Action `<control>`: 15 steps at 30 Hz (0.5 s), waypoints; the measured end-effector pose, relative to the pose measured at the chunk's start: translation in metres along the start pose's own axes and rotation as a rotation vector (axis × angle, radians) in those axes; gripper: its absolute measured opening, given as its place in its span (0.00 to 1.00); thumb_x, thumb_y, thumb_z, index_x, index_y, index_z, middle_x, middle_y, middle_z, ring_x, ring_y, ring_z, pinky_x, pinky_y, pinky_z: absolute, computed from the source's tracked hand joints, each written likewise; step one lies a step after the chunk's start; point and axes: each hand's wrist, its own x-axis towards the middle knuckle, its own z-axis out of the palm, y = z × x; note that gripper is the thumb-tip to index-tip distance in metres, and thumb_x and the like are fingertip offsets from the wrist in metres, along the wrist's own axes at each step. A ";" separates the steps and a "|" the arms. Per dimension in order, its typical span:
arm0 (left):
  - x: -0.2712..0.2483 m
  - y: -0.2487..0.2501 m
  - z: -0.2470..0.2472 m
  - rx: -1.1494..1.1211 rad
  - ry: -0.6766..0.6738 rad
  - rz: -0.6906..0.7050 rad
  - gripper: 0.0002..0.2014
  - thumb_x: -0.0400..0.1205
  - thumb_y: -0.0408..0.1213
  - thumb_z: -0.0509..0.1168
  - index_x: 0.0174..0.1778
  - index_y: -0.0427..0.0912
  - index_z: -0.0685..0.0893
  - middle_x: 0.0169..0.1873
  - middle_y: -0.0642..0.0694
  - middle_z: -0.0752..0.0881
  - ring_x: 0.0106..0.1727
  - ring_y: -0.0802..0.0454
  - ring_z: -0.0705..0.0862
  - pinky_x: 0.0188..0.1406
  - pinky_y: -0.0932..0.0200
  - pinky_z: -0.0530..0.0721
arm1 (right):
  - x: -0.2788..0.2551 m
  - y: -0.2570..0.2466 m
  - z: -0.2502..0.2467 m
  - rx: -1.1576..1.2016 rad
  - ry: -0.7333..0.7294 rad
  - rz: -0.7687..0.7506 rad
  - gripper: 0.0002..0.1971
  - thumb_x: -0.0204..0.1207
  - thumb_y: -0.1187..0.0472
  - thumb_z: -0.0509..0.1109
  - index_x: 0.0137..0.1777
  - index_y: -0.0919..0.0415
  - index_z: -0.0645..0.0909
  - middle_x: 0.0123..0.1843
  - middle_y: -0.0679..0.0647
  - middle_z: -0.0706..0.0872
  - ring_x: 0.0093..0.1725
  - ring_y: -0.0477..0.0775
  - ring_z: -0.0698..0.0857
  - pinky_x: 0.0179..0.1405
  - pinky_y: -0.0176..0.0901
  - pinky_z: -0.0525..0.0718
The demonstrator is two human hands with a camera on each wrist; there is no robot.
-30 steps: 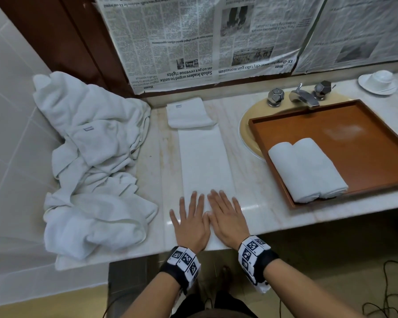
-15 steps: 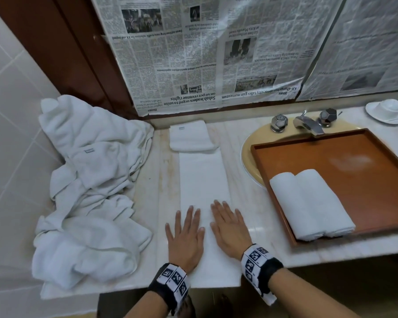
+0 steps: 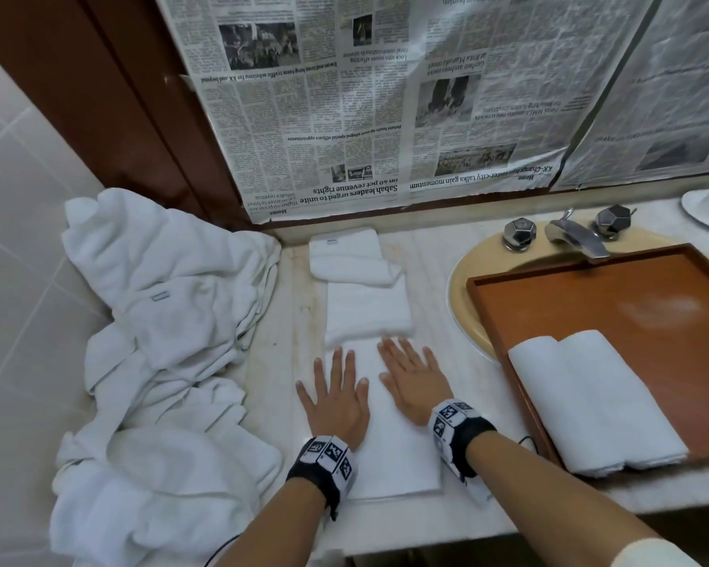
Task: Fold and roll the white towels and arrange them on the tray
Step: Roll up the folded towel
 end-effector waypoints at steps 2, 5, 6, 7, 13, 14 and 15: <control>0.000 -0.004 -0.006 -0.010 -0.031 0.025 0.31 0.87 0.59 0.32 0.87 0.58 0.36 0.86 0.63 0.35 0.88 0.49 0.35 0.83 0.31 0.35 | -0.007 0.005 0.001 0.000 0.034 0.119 0.38 0.78 0.37 0.19 0.87 0.49 0.36 0.84 0.38 0.31 0.87 0.50 0.37 0.83 0.60 0.37; -0.012 -0.022 -0.011 -0.050 -0.025 0.098 0.32 0.90 0.53 0.47 0.89 0.53 0.43 0.87 0.58 0.42 0.88 0.49 0.41 0.84 0.36 0.42 | -0.037 0.009 0.004 0.075 0.077 0.285 0.30 0.88 0.45 0.39 0.88 0.50 0.41 0.89 0.43 0.41 0.88 0.52 0.43 0.85 0.60 0.45; -0.021 -0.029 -0.012 -0.104 0.013 0.151 0.33 0.89 0.53 0.50 0.89 0.51 0.47 0.88 0.56 0.47 0.88 0.49 0.46 0.85 0.38 0.47 | -0.051 0.008 0.006 0.127 0.117 0.267 0.30 0.89 0.45 0.46 0.88 0.51 0.45 0.89 0.46 0.47 0.87 0.53 0.49 0.84 0.59 0.51; -0.031 -0.036 -0.011 -0.186 0.060 0.226 0.34 0.87 0.54 0.53 0.88 0.50 0.52 0.87 0.55 0.54 0.87 0.50 0.53 0.85 0.41 0.53 | -0.068 0.006 0.007 0.184 0.171 0.215 0.31 0.87 0.44 0.51 0.87 0.51 0.51 0.88 0.48 0.55 0.85 0.54 0.56 0.82 0.57 0.59; -0.096 -0.074 0.005 -0.414 0.121 0.469 0.24 0.80 0.55 0.61 0.71 0.52 0.79 0.70 0.57 0.74 0.67 0.59 0.72 0.70 0.60 0.72 | -0.153 -0.018 0.027 0.235 0.134 -0.088 0.25 0.76 0.38 0.65 0.70 0.48 0.78 0.72 0.43 0.75 0.70 0.45 0.73 0.69 0.42 0.77; -0.102 -0.078 0.007 -0.395 0.086 0.516 0.22 0.80 0.55 0.63 0.68 0.53 0.81 0.67 0.57 0.75 0.64 0.58 0.74 0.67 0.59 0.75 | -0.159 -0.019 0.030 0.202 0.118 -0.109 0.24 0.75 0.41 0.66 0.68 0.50 0.79 0.71 0.44 0.76 0.69 0.46 0.75 0.67 0.42 0.79; -0.108 -0.080 0.008 -0.355 0.051 0.565 0.21 0.79 0.55 0.65 0.66 0.54 0.82 0.65 0.58 0.77 0.62 0.58 0.76 0.62 0.58 0.76 | -0.162 -0.018 0.033 0.157 0.134 -0.130 0.22 0.74 0.44 0.69 0.66 0.51 0.80 0.69 0.45 0.78 0.66 0.47 0.78 0.63 0.42 0.82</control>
